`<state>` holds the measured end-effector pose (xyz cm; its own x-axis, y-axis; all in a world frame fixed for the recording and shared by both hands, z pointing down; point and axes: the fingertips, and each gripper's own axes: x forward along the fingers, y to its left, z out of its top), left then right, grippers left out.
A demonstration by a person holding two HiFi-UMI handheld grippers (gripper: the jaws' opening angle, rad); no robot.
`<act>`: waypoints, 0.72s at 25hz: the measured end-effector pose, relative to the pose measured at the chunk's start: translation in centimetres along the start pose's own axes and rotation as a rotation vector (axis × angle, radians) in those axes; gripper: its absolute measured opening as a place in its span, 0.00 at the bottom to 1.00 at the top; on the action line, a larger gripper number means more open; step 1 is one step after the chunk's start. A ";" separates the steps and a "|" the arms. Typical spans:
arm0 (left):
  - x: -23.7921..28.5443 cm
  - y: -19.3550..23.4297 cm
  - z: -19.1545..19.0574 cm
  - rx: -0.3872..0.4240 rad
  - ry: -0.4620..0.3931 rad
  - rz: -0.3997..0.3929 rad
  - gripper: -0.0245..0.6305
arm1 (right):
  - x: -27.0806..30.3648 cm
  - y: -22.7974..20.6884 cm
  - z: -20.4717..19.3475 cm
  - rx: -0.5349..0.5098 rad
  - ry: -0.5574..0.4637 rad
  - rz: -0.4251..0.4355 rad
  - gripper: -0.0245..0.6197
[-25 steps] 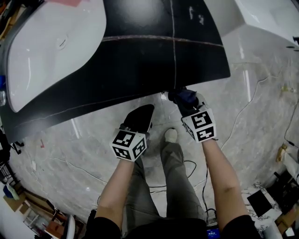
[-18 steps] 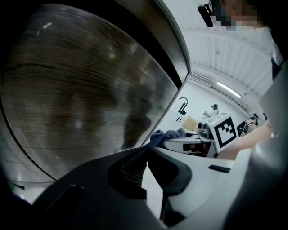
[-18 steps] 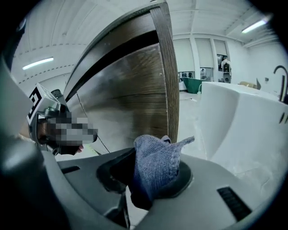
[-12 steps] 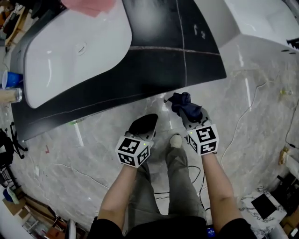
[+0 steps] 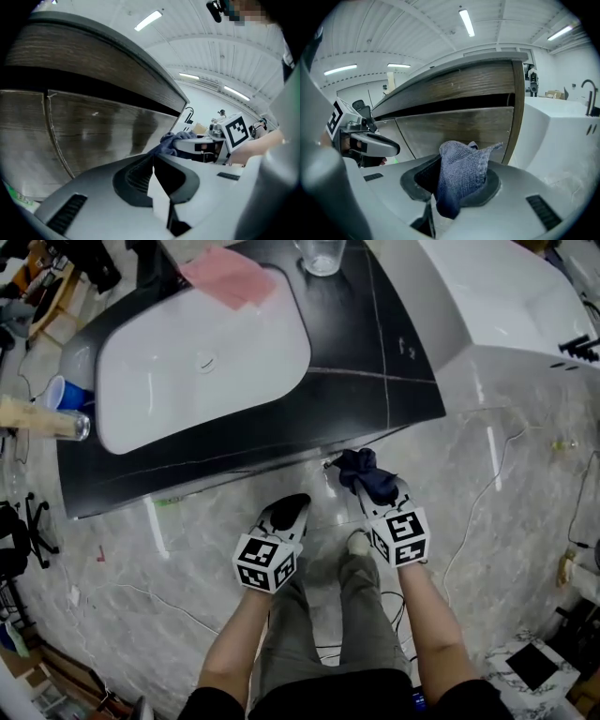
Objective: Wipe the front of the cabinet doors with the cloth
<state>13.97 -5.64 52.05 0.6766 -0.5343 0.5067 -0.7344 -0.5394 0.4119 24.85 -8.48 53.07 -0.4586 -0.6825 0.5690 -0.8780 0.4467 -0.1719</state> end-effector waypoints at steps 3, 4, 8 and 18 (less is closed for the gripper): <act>-2.1 -0.4 0.2 0.003 0.010 0.000 0.06 | -0.9 1.4 1.1 0.004 -0.001 0.004 0.21; -2.8 -0.4 0.4 0.000 0.010 0.001 0.06 | -1.2 2.0 1.5 0.005 -0.001 0.004 0.21; -5.9 0.5 1.0 -0.024 0.000 0.023 0.06 | -2.3 4.3 3.1 -0.012 0.000 0.009 0.21; -12.0 0.9 3.5 -0.029 -0.052 0.064 0.06 | -5.1 7.9 6.0 0.026 -0.010 -0.003 0.21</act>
<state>5.38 -1.97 43.62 0.6294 -0.6006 0.4932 -0.7771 -0.4844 0.4018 19.43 -4.88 44.00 -0.4569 -0.6898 0.5616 -0.8827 0.4295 -0.1907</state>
